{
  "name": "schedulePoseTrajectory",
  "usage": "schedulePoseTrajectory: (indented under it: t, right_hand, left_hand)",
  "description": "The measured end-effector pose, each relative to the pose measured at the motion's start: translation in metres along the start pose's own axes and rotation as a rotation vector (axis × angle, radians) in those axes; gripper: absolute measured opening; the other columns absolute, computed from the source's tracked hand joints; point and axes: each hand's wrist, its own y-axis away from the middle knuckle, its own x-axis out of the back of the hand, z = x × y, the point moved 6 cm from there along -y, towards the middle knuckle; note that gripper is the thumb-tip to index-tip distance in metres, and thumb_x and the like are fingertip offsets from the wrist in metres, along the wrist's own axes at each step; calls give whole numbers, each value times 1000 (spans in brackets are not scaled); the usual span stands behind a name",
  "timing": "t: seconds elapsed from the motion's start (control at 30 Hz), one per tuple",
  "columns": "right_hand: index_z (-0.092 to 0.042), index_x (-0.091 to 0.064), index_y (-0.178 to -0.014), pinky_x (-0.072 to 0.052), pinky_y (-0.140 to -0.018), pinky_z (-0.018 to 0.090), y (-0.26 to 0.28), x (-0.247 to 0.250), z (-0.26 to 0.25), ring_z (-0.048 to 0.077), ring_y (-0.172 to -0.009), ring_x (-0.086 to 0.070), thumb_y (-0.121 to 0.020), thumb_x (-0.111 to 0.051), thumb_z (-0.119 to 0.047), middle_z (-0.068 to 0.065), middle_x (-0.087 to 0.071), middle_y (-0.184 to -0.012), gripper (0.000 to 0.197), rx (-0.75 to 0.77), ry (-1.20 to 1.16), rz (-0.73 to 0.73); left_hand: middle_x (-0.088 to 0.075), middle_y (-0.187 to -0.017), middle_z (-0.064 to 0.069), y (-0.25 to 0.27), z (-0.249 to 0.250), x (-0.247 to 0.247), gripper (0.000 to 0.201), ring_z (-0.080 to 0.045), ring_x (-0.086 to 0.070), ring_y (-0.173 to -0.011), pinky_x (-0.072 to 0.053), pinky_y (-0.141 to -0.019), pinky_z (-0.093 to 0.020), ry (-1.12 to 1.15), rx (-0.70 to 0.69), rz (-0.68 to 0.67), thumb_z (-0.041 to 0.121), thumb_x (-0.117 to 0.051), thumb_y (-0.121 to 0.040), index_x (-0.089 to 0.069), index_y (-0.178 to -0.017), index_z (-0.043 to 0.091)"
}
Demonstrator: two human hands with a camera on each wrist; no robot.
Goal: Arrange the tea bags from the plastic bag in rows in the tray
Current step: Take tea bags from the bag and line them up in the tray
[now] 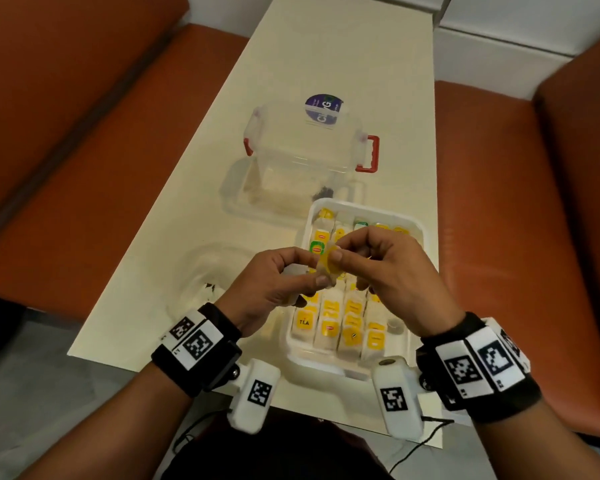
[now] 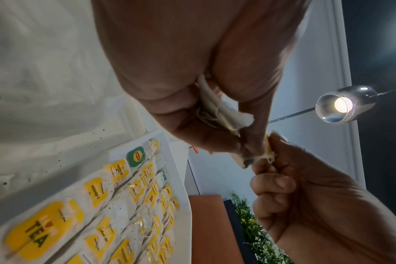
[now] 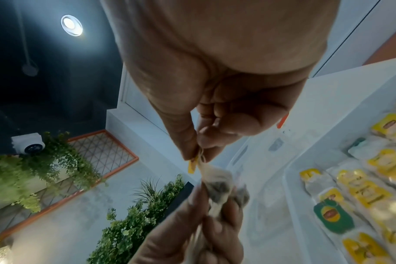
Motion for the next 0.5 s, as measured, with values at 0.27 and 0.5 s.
schedulePoseTrajectory:
  t: [0.27, 0.5]
  right_hand:
    - [-12, -70, -90, -43, -50, 14, -1, 46, -1, 7, -54, -59, -90, -72, -20, -5, -69, -65, 8, -6, 107, -146]
    - [-17, -71, -91, -44, -53, 15, 4, 68, 10, 10, -59, -62, -90, -72, -28, -5, -70, -66, 11, -33, 267, -281]
  left_hand:
    - [-68, -75, 3, -11, 4, -25, 38, -8, -58, -62, -48, -57, -20, -64, -10, -13, 20, -80, -71, -74, -107, 11]
    - [-56, -68, -5, -28, 5, -71, 35, -9, -46, -56, -34, -48, -20, -160, 6, -240, 25, -82, -72, -76, -104, 12]
